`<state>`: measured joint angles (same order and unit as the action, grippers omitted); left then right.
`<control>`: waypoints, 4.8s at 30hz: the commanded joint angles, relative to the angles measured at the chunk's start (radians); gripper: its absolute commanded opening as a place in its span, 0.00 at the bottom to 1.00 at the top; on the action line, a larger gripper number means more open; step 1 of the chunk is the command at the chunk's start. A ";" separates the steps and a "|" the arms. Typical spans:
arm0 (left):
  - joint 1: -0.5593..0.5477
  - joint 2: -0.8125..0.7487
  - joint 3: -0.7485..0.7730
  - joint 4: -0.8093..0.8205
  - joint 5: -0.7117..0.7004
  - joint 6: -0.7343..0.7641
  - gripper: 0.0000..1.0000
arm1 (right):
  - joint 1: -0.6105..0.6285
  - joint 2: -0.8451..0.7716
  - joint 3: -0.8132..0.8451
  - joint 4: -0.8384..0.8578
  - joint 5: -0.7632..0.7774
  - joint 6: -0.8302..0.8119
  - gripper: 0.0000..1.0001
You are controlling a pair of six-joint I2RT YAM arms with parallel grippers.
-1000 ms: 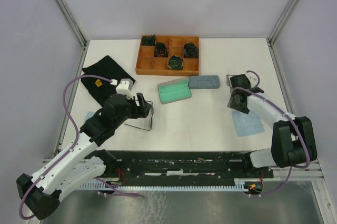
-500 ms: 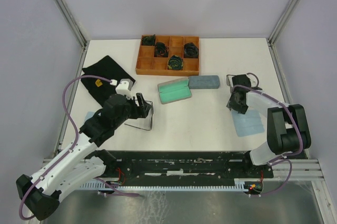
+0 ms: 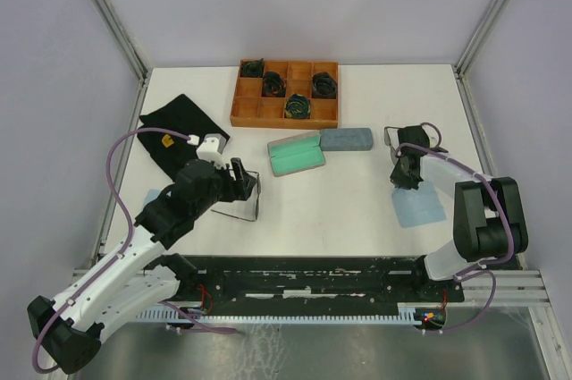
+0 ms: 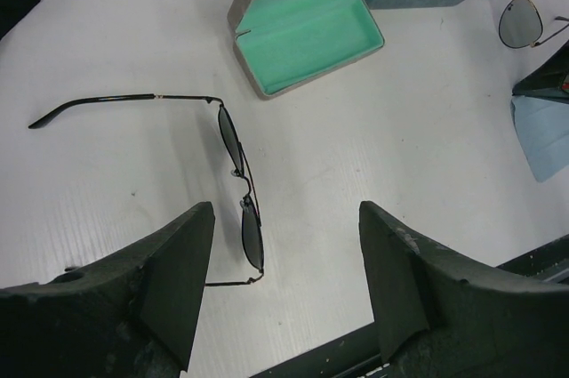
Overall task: Organize the sunglasses
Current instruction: Move the glasses cleaning cloth to the center of the board, then fold the glasses cleaning cloth at the center of the board.
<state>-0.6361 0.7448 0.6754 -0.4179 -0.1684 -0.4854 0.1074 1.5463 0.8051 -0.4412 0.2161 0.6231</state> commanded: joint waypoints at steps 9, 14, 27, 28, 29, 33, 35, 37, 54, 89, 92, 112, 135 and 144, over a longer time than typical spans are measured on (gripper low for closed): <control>0.002 -0.026 -0.006 0.039 0.023 -0.041 0.71 | 0.136 -0.057 -0.003 -0.120 -0.083 -0.011 0.01; 0.003 -0.048 -0.004 0.020 -0.007 -0.055 0.70 | 0.297 -0.075 0.012 -0.152 -0.070 0.049 0.01; 0.002 -0.090 -0.008 -0.018 -0.047 -0.073 0.65 | 0.753 0.015 0.137 -0.172 -0.032 0.122 0.04; 0.002 -0.098 -0.009 -0.022 -0.053 -0.076 0.65 | 0.787 0.035 0.157 -0.178 -0.029 0.113 0.05; 0.003 -0.106 -0.012 -0.026 -0.060 -0.079 0.64 | 0.818 0.055 0.179 -0.182 -0.027 0.103 0.05; 0.003 -0.131 -0.018 -0.040 -0.079 -0.087 0.63 | 0.943 0.129 0.256 -0.165 -0.031 0.051 0.06; 0.003 -0.135 -0.020 -0.041 -0.082 -0.089 0.63 | 0.987 0.163 0.285 -0.156 -0.026 0.027 0.06; 0.002 -0.135 -0.020 -0.042 -0.079 -0.093 0.62 | 1.015 0.183 0.299 -0.160 0.003 0.026 0.07; 0.003 -0.096 -0.036 0.009 -0.044 -0.088 0.63 | 0.925 -0.152 0.123 -0.231 0.295 -0.021 0.58; 0.003 -0.079 -0.039 0.031 0.004 -0.087 0.62 | 0.571 0.162 0.104 -0.125 -0.146 -0.238 0.44; 0.003 -0.083 -0.039 0.027 -0.001 -0.087 0.62 | 0.571 0.181 0.087 -0.121 -0.153 -0.220 0.37; 0.003 -0.012 -0.091 0.163 0.141 -0.124 0.58 | 0.570 0.024 0.121 -0.280 -0.100 -0.201 0.00; -0.203 0.485 0.059 0.423 0.032 -0.092 0.46 | 0.525 0.071 0.075 -0.191 0.034 -0.092 0.00; -0.298 0.861 0.237 0.506 0.011 -0.069 0.41 | 0.466 0.093 0.068 -0.137 -0.015 -0.104 0.00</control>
<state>-0.9005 1.5097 0.8310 0.0059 -0.1120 -0.5827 0.6025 1.5986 0.8841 -0.7002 0.1963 0.5098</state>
